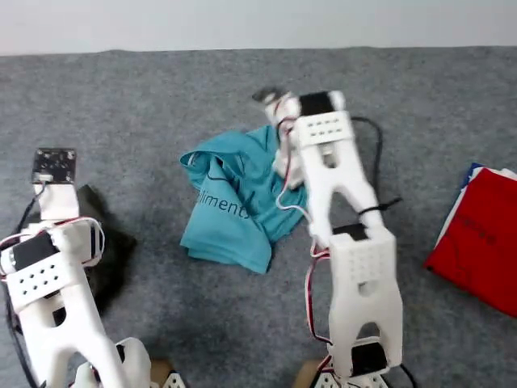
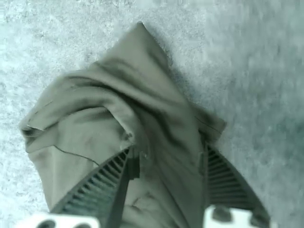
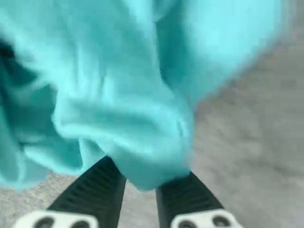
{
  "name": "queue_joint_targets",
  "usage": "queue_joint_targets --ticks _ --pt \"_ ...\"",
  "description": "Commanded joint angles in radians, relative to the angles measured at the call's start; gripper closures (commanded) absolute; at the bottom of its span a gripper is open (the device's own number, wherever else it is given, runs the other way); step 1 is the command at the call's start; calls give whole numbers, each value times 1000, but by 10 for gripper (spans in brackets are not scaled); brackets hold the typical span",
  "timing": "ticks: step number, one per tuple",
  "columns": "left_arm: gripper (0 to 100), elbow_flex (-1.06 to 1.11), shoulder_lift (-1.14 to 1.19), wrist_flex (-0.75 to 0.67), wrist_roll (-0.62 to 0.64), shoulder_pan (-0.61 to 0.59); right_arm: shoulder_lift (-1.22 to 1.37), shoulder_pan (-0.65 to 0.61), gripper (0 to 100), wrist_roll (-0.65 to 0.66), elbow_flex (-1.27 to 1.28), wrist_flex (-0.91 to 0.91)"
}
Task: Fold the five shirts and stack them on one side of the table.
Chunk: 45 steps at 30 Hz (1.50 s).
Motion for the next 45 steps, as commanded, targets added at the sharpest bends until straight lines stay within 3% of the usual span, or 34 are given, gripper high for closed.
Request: queue_joint_targets --ticks 1,7,16,20,24,45 --pt "830 -127 -21 37 54 12 -242 68 988 -3 -21 44" --pt "831 -305 -20 189 126 193 -446 142 988 -8 37 44" --pt "829 -225 -11 245 170 766 -539 170 988 -9 262 42" --pt "784 -119 -9 216 172 944 -558 170 988 -9 287 42" --pt "750 -65 -9 192 172 991 -578 191 988 -9 287 42" --pt "750 236 -8 -95 170 990 -582 216 988 -9 287 42"
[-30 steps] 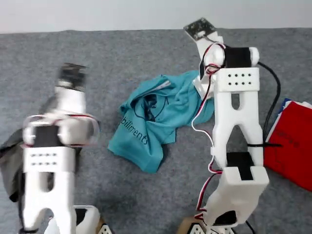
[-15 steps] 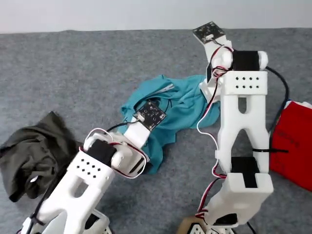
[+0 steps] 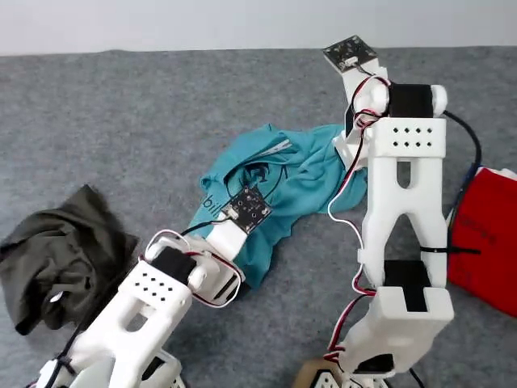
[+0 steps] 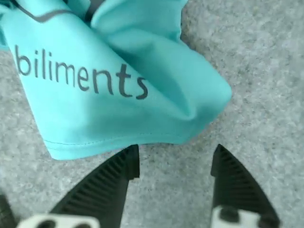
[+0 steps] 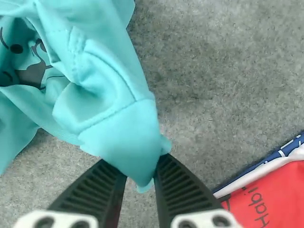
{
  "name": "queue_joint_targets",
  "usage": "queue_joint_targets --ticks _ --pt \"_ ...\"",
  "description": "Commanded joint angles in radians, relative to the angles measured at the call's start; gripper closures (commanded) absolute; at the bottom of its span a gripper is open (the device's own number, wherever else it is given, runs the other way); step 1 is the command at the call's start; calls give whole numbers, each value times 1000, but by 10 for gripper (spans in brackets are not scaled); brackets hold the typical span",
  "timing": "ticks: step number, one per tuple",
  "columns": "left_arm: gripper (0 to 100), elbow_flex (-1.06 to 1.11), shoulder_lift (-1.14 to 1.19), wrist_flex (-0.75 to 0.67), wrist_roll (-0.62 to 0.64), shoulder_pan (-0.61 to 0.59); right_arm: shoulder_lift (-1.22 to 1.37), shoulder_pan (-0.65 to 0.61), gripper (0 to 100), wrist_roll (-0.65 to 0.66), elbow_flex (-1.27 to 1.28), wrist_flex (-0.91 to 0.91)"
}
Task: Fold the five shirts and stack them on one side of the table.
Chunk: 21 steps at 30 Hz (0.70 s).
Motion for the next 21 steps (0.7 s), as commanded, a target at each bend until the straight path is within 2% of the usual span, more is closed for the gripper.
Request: queue_joint_targets --ticks 1,7,13,21 --pt "750 25 -8 -61 9 2 -62 8 988 -9 -8 42" --pt "754 81 -8 -155 57 2 -62 8 988 -12 -8 44" --pt "777 88 -6 -186 84 6 -62 7 988 -37 -8 44" --pt "826 -24 206 -172 84 8 -62 7 988 -37 -8 44"
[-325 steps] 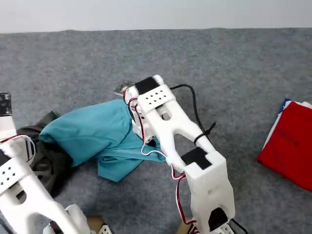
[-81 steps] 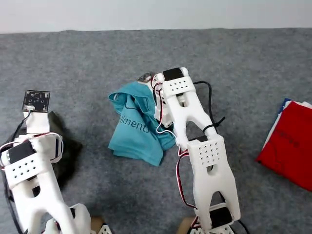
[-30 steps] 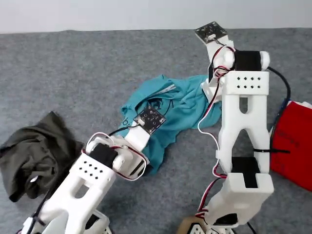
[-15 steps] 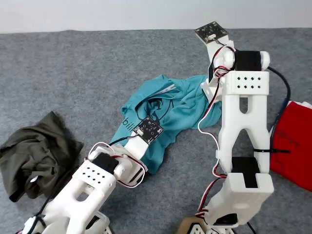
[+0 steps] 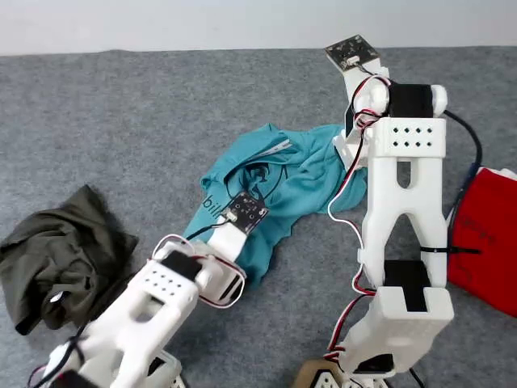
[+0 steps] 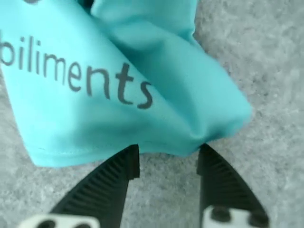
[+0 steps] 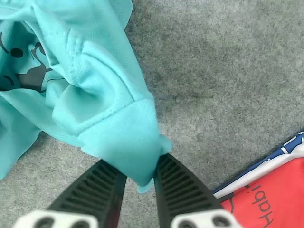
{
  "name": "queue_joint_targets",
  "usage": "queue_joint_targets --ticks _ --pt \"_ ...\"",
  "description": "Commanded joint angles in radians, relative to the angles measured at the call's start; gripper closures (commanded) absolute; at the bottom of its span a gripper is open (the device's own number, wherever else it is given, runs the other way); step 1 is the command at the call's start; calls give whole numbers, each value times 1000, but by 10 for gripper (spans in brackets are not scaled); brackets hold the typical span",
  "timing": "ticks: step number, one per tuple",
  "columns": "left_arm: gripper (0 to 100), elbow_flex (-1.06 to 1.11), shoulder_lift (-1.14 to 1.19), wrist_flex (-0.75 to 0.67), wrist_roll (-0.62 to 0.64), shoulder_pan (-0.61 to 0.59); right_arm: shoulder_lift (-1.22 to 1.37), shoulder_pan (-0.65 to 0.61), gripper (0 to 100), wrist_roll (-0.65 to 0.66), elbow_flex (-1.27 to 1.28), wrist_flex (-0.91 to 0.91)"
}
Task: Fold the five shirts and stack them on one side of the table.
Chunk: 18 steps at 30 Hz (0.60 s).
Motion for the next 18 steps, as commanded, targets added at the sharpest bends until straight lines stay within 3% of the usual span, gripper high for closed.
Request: queue_joint_targets --ticks 1,7,13,18 --pt "840 -93 92 11 2 6 -62 7 988 -11 -8 42" --pt "997 -139 129 26 -12 8 -64 7 988 -9 -8 42" --pt "994 -183 -14 129 -26 -17 -94 15 988 -5 -8 42" --pt "994 -387 -264 336 -26 -184 -217 18 988 -5 -9 41"
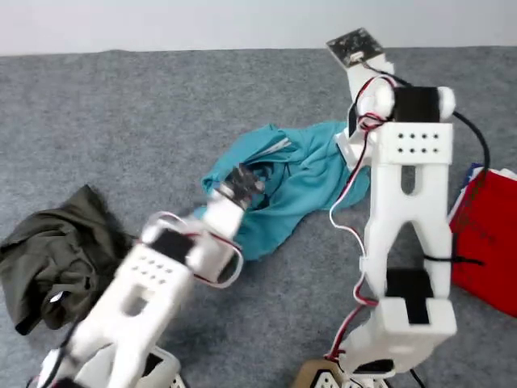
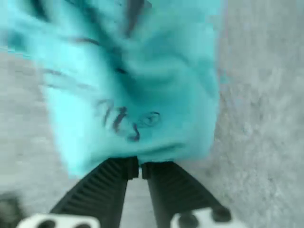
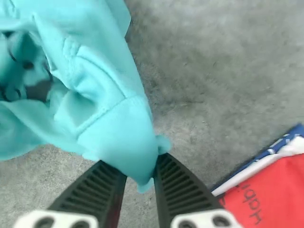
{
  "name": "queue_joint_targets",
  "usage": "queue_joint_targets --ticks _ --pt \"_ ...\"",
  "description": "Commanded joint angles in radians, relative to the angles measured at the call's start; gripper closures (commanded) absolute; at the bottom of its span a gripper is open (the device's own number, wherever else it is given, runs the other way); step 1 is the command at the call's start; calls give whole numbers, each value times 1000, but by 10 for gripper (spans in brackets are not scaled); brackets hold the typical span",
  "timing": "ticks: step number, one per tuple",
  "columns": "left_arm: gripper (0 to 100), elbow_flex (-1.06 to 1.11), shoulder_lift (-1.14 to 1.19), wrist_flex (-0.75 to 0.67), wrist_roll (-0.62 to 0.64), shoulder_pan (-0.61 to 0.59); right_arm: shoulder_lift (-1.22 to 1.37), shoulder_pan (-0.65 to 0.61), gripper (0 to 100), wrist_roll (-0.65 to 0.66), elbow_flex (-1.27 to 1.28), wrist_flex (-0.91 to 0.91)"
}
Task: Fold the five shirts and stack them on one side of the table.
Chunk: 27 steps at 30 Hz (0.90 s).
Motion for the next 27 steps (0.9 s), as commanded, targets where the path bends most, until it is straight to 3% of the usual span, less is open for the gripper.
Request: queue_joint_targets --ticks 1,7,13,23,27 --pt "994 -183 -201 121 -8 -146 -148 25 988 -5 -9 41" --pt "994 -346 -347 133 -41 -391 -298 99 988 -9 -14 38" --pt "994 -486 -388 133 -64 -539 -427 173 988 -9 -14 5" --pt "994 -740 -420 158 -71 -585 -486 254 988 -9 -8 15" --pt "994 -753 -431 183 -161 -555 -481 254 988 -5 48 19"
